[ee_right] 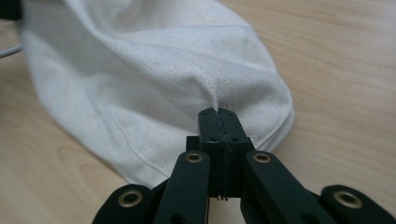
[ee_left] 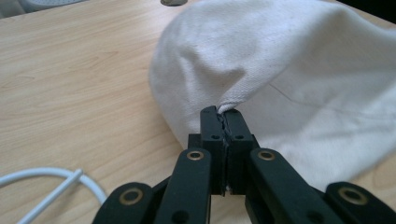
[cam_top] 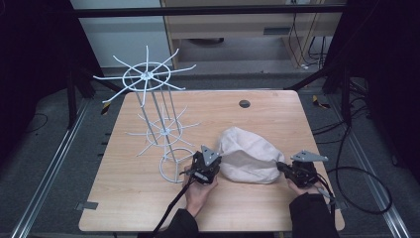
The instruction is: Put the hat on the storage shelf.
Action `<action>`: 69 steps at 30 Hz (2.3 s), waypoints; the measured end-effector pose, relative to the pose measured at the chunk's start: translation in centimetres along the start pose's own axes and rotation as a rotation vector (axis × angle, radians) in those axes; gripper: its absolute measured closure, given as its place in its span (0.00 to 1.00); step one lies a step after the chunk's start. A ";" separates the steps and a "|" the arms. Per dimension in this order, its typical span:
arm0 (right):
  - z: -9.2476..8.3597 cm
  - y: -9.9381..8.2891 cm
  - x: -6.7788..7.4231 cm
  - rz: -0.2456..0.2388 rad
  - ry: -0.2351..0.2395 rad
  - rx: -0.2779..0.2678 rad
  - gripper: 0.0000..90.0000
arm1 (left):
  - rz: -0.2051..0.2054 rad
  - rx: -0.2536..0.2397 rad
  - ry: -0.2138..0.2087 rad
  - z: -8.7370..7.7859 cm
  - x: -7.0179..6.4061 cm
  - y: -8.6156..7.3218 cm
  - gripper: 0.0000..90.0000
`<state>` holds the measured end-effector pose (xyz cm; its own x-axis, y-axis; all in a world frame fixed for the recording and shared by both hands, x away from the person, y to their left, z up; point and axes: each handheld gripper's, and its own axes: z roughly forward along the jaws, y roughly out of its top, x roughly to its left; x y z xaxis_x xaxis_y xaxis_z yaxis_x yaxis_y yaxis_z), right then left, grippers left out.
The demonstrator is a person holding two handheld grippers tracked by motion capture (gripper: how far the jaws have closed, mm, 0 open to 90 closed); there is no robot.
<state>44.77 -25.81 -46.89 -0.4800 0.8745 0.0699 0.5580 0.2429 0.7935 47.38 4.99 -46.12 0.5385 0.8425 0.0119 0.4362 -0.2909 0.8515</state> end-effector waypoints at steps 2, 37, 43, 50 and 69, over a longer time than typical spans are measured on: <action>-0.7 -0.6 0.5 0.004 0.013 -0.002 1.00 | -0.006 0.008 0.007 0.5 0.0 0.4 0.99; -4.0 1.4 3.2 -0.037 0.001 -0.088 0.64 | 0.157 0.055 -0.126 -8.6 3.3 -1.4 0.51; -4.1 2.6 3.9 -0.065 0.015 -0.079 0.59 | 0.151 0.060 -0.101 -11.5 5.3 -3.1 0.50; -3.4 3.2 4.7 -0.095 0.013 -0.056 0.59 | 0.110 0.033 -0.084 -13.9 7.3 -4.4 0.49; -2.6 5.5 6.5 -0.119 0.043 -0.050 0.57 | 0.007 0.073 0.038 -15.9 13.1 -7.7 0.47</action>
<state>42.95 -19.86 -40.56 -0.5703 0.8215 -0.0013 0.4614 0.3216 0.8269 39.61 25.49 -44.16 0.5143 0.8567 0.0392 0.4844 -0.3279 0.8111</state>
